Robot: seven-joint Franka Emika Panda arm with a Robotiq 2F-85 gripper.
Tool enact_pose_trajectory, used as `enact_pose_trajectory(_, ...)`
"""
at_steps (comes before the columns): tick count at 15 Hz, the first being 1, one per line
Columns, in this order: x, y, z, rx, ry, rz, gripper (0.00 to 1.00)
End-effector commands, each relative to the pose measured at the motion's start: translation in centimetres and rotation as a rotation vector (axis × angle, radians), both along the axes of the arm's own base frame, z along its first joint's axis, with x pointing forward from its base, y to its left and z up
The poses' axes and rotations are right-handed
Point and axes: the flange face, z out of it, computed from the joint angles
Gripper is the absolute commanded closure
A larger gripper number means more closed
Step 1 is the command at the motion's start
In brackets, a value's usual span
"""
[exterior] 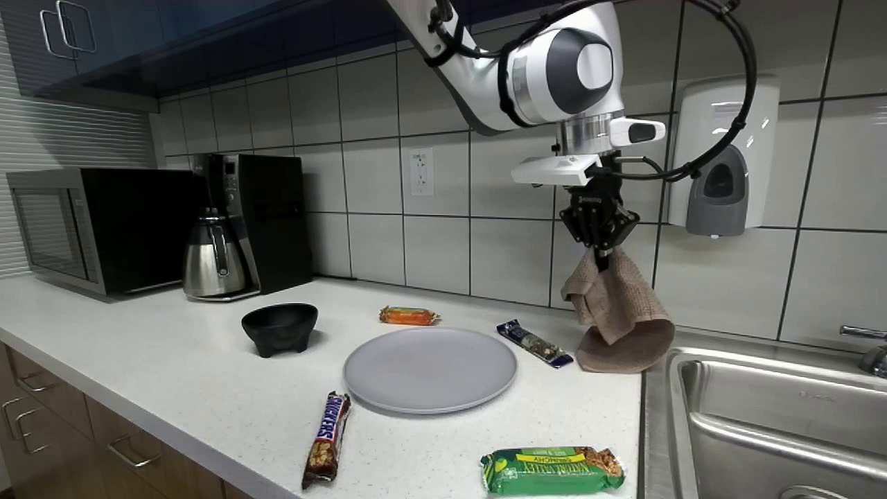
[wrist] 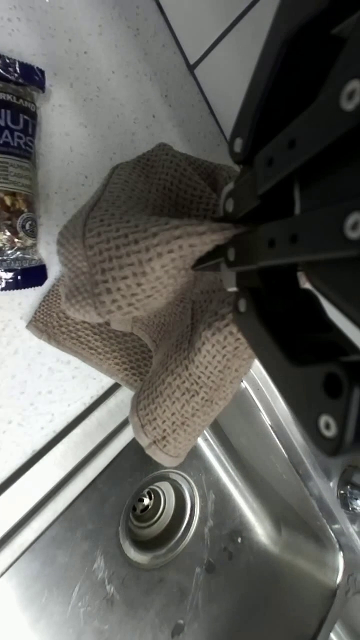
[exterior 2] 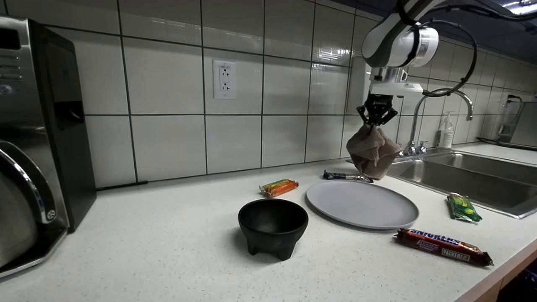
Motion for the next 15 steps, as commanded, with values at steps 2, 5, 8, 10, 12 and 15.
enact_pose_trajectory(2,3.0,-0.6,-0.1,0.013,0.000,-0.023,0.99)
enact_pose_trajectory(5,3.9,-0.6,-0.6,0.008,0.007,-0.022,0.99)
enact_pose_trajectory(8,4.5,-0.7,-1.0,0.009,0.016,-0.028,0.99)
enact_pose_trajectory(10,4.8,-0.8,-1.2,0.010,0.019,-0.033,0.99)
enact_pose_trajectory(12,5.0,-0.9,-1.3,0.011,0.020,-0.039,0.99)
enact_pose_trajectory(15,5.2,-0.9,-1.3,0.015,0.020,-0.048,0.63)
